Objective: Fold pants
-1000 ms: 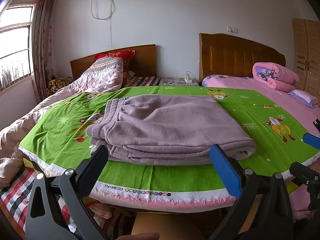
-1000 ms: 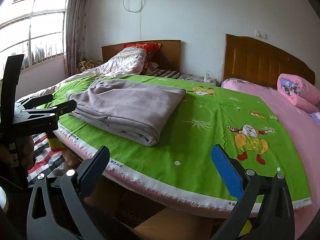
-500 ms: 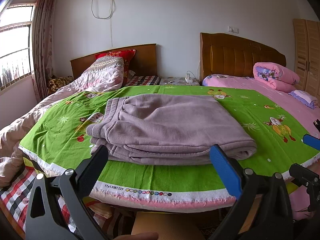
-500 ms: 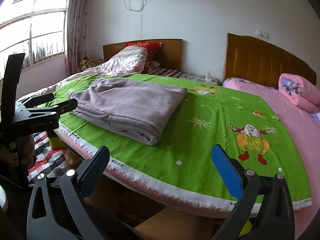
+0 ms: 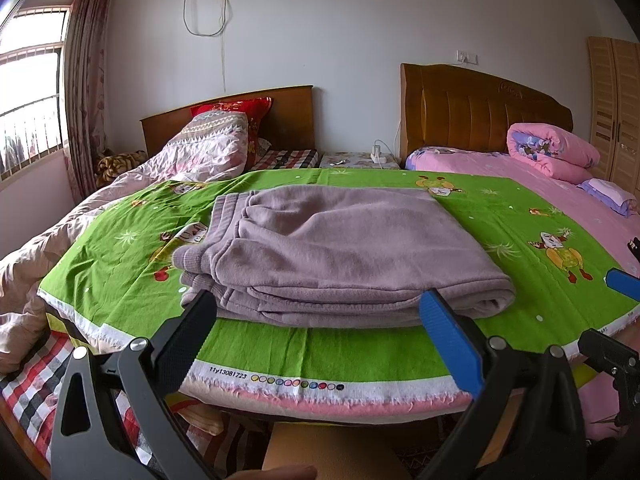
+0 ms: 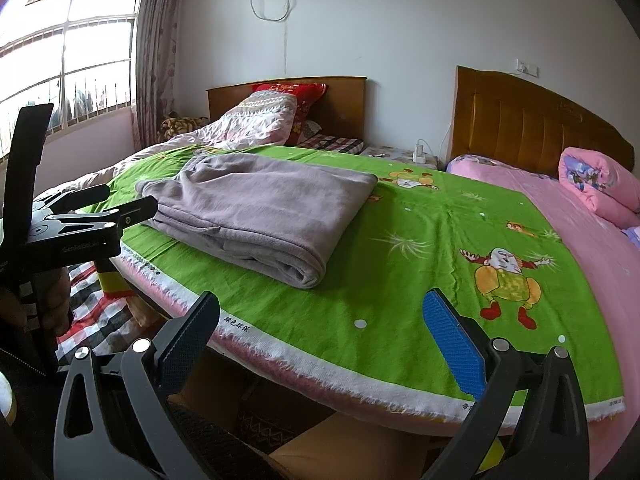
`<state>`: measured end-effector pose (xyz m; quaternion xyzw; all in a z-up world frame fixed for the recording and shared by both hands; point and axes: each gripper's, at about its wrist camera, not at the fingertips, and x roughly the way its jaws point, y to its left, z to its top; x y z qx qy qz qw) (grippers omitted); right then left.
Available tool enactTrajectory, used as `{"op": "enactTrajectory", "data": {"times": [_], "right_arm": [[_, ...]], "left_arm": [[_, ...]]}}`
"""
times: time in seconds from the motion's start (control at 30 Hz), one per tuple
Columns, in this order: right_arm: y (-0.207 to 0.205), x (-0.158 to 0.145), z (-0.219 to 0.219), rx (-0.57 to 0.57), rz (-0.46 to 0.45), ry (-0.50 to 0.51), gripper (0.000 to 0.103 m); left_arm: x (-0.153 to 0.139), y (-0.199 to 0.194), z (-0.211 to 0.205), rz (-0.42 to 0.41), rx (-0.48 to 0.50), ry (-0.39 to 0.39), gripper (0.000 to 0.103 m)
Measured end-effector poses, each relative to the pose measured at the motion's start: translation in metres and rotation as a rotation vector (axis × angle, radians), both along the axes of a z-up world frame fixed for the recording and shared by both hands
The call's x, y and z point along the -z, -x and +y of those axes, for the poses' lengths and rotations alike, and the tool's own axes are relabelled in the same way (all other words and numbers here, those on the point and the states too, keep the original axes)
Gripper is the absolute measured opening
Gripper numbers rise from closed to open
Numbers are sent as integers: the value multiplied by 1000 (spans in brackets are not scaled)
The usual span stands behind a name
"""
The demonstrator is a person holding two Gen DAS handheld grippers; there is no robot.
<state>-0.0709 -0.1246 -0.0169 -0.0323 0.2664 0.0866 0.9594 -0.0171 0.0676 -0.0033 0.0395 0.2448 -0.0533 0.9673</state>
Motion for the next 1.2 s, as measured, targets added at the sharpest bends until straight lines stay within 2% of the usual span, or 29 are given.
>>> {"op": "enactTrajectory", "data": {"times": [1.2], "right_arm": [[0, 0, 1, -1, 2, -1, 98]], "left_arm": [[3, 4, 0, 3, -10, -2, 102]]}}
